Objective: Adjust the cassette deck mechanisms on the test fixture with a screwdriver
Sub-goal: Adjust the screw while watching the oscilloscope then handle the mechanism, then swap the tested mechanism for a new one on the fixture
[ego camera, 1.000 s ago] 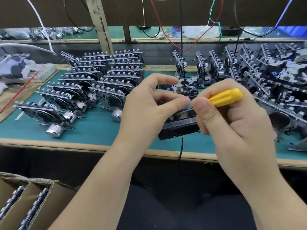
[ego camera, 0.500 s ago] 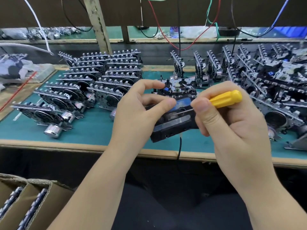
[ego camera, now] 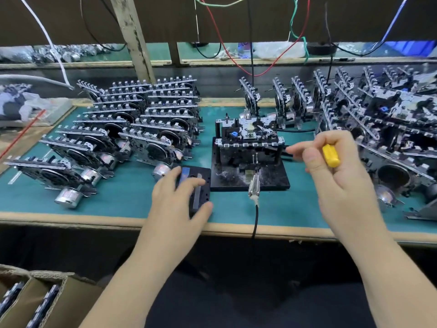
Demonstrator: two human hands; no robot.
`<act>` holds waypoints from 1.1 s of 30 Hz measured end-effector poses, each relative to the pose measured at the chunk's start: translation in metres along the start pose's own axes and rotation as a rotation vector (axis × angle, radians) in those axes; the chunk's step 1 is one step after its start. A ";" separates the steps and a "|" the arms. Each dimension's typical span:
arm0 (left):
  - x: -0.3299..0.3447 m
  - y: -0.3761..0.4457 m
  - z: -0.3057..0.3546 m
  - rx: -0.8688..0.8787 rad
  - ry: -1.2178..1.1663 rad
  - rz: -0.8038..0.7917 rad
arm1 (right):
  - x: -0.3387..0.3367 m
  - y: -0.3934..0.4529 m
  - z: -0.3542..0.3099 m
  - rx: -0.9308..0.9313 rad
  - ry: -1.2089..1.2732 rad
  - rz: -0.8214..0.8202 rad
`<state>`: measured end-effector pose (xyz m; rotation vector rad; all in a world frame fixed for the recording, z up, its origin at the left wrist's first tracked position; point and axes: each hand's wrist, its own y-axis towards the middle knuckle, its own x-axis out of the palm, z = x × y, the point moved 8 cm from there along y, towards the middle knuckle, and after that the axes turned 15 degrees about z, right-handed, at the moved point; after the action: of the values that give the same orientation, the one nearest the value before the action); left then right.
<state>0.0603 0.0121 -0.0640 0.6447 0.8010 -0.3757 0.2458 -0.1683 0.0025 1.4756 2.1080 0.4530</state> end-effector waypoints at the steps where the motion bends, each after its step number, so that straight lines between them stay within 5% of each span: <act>1: 0.002 -0.003 0.006 0.083 0.082 0.005 | 0.003 0.002 0.004 -0.003 -0.044 -0.015; 10: 0.018 0.004 0.007 0.081 -0.043 -0.182 | 0.050 0.036 0.002 -0.175 -0.292 -0.247; 14: 0.024 0.002 0.004 0.196 0.116 -0.259 | 0.065 0.044 0.009 -0.218 -0.381 -0.296; 21: -0.008 0.029 0.034 0.302 -0.148 0.103 | 0.072 0.060 0.007 -0.257 -0.411 -0.387; 26: 0.016 0.077 0.039 -0.045 -0.541 -0.034 | 0.074 0.073 -0.002 -0.209 -0.354 -0.457; 33: 0.004 0.119 0.054 -0.020 -0.529 0.113 | 0.031 0.107 -0.031 -0.136 -0.144 -0.346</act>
<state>0.1564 0.0656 0.0074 0.5351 0.2628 -0.4102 0.3005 -0.1016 0.0788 1.0092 2.1148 0.3397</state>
